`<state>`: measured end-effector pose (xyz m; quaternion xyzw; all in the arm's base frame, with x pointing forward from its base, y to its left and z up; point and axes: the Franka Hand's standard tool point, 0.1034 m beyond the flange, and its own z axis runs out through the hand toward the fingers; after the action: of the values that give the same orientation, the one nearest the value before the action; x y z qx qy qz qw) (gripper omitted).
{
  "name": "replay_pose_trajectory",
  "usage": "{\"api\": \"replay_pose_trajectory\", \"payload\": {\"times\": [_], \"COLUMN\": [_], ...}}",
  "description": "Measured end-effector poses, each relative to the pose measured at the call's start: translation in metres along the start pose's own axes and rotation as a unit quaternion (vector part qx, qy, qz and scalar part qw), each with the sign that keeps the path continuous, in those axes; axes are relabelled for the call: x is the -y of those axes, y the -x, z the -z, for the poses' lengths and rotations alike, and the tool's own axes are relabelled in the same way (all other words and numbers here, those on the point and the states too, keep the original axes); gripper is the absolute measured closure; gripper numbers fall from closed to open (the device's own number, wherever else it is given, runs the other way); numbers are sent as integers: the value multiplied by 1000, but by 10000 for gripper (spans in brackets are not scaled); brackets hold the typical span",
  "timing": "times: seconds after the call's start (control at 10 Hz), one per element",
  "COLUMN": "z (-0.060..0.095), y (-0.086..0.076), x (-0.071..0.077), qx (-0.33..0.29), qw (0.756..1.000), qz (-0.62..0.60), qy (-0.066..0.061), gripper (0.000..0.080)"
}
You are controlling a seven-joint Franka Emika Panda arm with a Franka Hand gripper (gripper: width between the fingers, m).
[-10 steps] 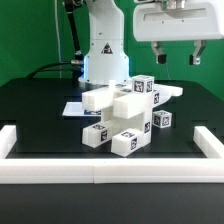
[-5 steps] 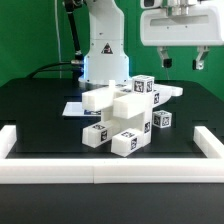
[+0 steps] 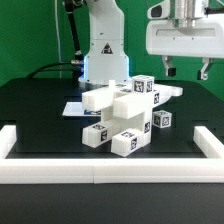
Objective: Assemble chair
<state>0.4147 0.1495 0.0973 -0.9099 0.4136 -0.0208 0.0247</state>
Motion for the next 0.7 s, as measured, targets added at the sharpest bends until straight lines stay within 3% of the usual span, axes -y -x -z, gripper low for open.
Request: {"api": "replay_pose_trajectory", "payload": {"times": [0.3, 0.7], "z": [-15, -24], "y": [0, -4], "x": [-7, -15], "qx": [0, 4], "qw": [1000, 999], "qz": [9, 30], "qy": [14, 22], "gripper": [151, 151]}}
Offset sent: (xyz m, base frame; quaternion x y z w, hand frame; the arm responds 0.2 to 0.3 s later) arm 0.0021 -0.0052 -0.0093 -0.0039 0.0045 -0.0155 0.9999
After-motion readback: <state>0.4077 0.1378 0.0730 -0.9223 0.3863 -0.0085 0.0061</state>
